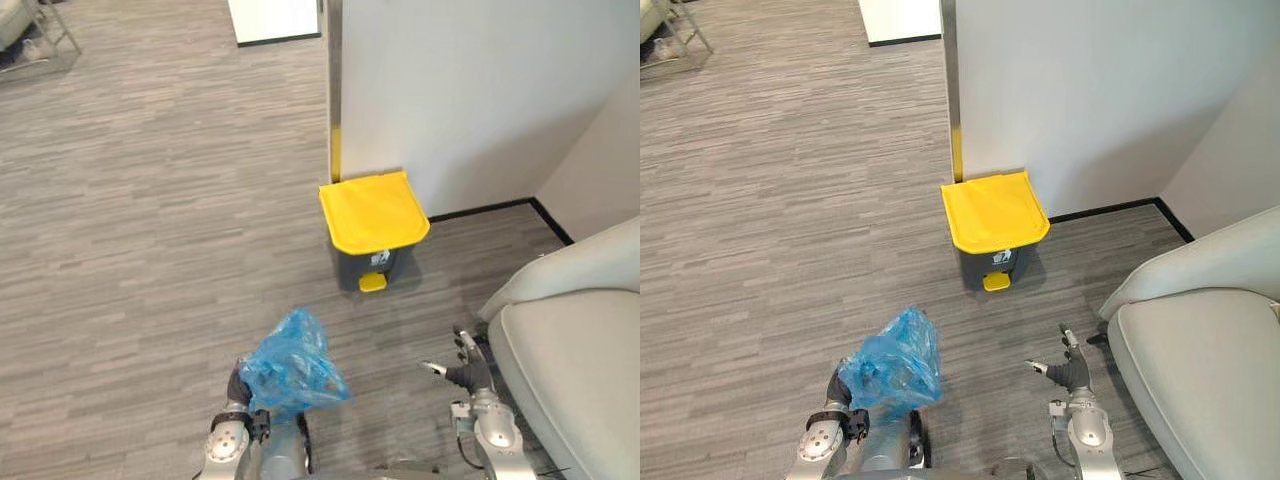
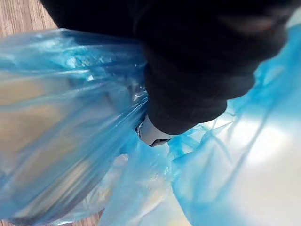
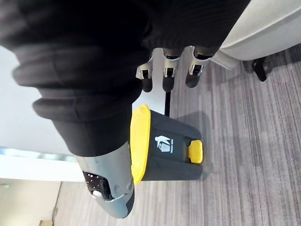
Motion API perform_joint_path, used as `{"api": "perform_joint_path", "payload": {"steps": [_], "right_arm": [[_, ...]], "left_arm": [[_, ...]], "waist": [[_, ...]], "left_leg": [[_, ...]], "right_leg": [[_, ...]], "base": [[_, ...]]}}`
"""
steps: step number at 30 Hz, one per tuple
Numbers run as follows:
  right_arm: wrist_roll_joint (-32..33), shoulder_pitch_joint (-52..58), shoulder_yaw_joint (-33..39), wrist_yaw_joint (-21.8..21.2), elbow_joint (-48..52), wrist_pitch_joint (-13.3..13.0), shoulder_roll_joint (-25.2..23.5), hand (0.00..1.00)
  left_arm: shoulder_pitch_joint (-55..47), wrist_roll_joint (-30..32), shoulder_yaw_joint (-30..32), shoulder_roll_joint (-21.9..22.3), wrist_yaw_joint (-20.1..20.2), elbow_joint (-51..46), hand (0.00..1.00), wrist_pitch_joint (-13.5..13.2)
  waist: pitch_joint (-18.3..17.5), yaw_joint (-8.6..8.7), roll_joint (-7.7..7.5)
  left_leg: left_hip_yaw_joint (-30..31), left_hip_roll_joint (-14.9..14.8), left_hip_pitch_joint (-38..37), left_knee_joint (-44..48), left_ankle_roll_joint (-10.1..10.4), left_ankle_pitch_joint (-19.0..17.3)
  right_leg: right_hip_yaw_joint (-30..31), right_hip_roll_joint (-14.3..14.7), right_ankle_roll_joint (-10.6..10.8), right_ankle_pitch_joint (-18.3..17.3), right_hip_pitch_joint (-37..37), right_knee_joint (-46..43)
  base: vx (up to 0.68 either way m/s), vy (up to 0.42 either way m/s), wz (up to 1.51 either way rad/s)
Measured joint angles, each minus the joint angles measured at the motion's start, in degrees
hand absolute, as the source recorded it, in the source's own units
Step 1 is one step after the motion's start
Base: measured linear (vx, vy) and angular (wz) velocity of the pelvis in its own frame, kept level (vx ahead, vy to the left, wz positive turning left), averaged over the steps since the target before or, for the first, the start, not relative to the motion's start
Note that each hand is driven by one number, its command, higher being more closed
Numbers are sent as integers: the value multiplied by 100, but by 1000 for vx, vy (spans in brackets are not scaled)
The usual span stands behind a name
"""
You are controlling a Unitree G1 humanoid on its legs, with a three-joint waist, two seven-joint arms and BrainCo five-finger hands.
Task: Gather rubbish on tea table into small bin, then transfer packed bag to large trash can.
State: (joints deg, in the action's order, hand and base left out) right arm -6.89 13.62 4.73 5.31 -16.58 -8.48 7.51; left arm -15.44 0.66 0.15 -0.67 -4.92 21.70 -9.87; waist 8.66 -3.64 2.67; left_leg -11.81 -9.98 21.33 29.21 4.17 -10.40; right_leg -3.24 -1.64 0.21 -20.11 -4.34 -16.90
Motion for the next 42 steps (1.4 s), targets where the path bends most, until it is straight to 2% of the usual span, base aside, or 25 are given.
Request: {"api": "perform_joint_path", "payload": {"steps": [1,2,4,5,6,7,8,10,11,12,14,16,17,18,19,21,23,24,25,27,28,29,30,33,42], "right_arm": [[-1,-29,-3,2,-111,19,-48,0],[-25,-25,-31,-13,-186,28,-140,0],[-49,-32,-10,-4,-212,28,-152,0],[-53,-35,-10,-5,-215,29,-164,0],[-55,-36,-1,1,-222,29,-191,0],[-57,-18,-7,0,-227,29,-218,0],[-57,-18,-21,-3,-230,27,-292,0],[-61,-12,-25,-3,-229,29,-331,0],[-62,-7,-23,-2,-229,27,-331,0],[-63,-24,-23,-3,-229,27,-340,0],[-62,-37,-12,-1,-228,28,-338,0],[-62,-24,-16,-1,-274,29,-372,0],[-62,-19,37,5,-481,30,-311,0],[-59,-28,141,8,-539,69,-292,0],[-58,-39,181,23,-532,70,-281,0],[-49,-70,362,78,-539,113,-237,0],[-40,-37,369,96,-542,116,-229,0],[-36,-11,385,107,-603,104,-238,0],[-27,-13,414,110,-672,96,-222,0],[17,-34,519,117,-830,97,-184,0],[19,-39,555,115,-886,97,-132,0],[18,-24,665,118,-945,118,-168,0],[11,-20,680,107,-1033,178,-265,0],[1,127,729,99,-1050,208,-296,0],[-47,75,917,98,-1571,224,-256,0]], "left_arm": [[-4,0,4,-16,-4,14,100,9],[-44,1,8,-55,-4,-29,100,8],[-25,2,42,-63,-9,-105,100,9],[-46,2,26,-63,-12,-127,100,12],[-65,0,3,-76,-11,-154,100,50],[-67,1,7,-98,-23,-179,100,54],[-19,0,-1,-184,-38,-213,100,56],[2,-2,-11,-285,-58,-213,100,61],[35,-4,1,-343,-65,-213,100,61],[92,-9,7,-413,-76,-215,100,60],[149,-12,18,-412,-106,-212,100,59],[178,-20,94,-448,-154,-191,100,54],[256,-20,228,-396,-169,3,100,73],[286,-21,225,-365,-167,35,100,69],[305,-21,227,-356,-168,33,100,54],[424,-20,264,-236,-165,78,100,61],[411,-23,326,-162,-164,83,100,60],[397,-23,317,-153,-156,97,100,60],[397,-23,315,-147,-151,97,100,60],[430,-23,315,-151,-146,87,100,57],[423,-22,319,-148,-146,88,100,57],[428,-20,329,-143,-144,97,100,57],[424,-17,376,-190,-145,130,100,61],[414,-1,393,-187,-134,136,100,60],[295,2,484,-190,-136,497,100,69]], "waist": [[-20,-44,-55],[-137,-24,-262],[-166,-33,-369],[-163,-25,-398],[-155,36,-405],[-133,87,-420],[-83,136,-444],[-77,153,-445],[-62,172,-422],[-37,273,-386],[-25,320,-362],[-56,299,-473],[-84,324,-429],[-111,278,-344],[-112,279,-333],[-57,376,-206],[-27,351,-245],[-3,295,-292],[-2,287,-342],[-51,273,-270],[-55,274,-215],[-85,276,-54],[-99,277,-180],[-128,284,-311],[-210,290,-180]], "left_leg": [[-80,102,-128,26,-334,267],[-231,279,-164,49,-446,61],[-486,322,-218,359,-623,-333],[-586,392,-396,385,-697,-500],[-588,523,-739,264,-757,-652],[-609,562,-965,161,-765,-727],[-600,643,-1322,19,-795,-809],[-592,678,-1828,-263,-786,-856],[-580,662,-2031,-402,-785,-856],[-542,600,-2229,-551,-760,-870],[-518,493,-2428,-649,-531,-997],[-457,497,-2634,-652,-297,-1135],[-264,386,-2773,-600,-178,-1202],[-228,219,-2807,-599,6,-1068],[-209,190,-2795,-574,52,-974],[-45,62,-2626,42,44,-554],[46,-115,-2252,998,-27,-206],[-103,-294,-1995,1517,-140,-399],[-218,-362,-1838,1546,-186,-430],[-516,-404,-1392,811,-286,-460],[-620,-399,-1345,322,-269,-317],[-687,-402,-1333,-244,-155,-30],[-726,-282,-1478,-394,-149,-33],[-828,-118,-1660,-546,-150,-34],[-891,-111,-1935,-976,-139,-31]], "right_leg": [[176,-73,105,-122,-59,-55],[320,-295,122,-147,-89,26],[465,-484,235,-112,-150,-65],[525,-577,316,-69,-113,-448],[507,-696,672,122,155,-1452],[511,-746,932,258,431,-2193],[521,-763,973,226,800,-3245],[296,-744,726,86,1427,-3997],[89,-746,613,26,1728,-3928],[-179,-751,540,-12,2146,-3546],[-368,-725,529,15,2475,-2946],[-415,-633,355,514,2614,-1883],[-455,-509,115,1059,2420,-1709],[-526,-417,48,1017,2350,-1683],[-568,-416,7,948,2331,-1685],[-781,-342,-66,842,1911,-1368],[-799,-318,-78,845,1396,-911],[-799,-309,-78,846,889,-516],[-801,-312,-78,846,751,-390],[-779,-337,-65,843,652,-284],[-761,-316,-44,839,652,-300],[-707,-238,128,766,630,-322],[-610,-286,197,724,612,-311],[-492,-434,239,741,491,-181],[-402,-364,298,779,404,-8]], "base": [[618,335,-66],[561,262,-46],[540,251,-37],[513,240,-30],[493,218,-18],[467,140,4],[359,60,7],[422,9,10],[548,-59,22],[462,-81,32],[342,-100,29],[386,-155,16],[426,-165,9],[411,-166,10],[454,-191,9],[413,-194,33],[353,-130,11],[279,-68,-3],[246,-8,-8],[200,70,-15],[183,144,-27],[194,141,-26],[219,150,-19],[128,98,-10],[2,-14,-6]]}}
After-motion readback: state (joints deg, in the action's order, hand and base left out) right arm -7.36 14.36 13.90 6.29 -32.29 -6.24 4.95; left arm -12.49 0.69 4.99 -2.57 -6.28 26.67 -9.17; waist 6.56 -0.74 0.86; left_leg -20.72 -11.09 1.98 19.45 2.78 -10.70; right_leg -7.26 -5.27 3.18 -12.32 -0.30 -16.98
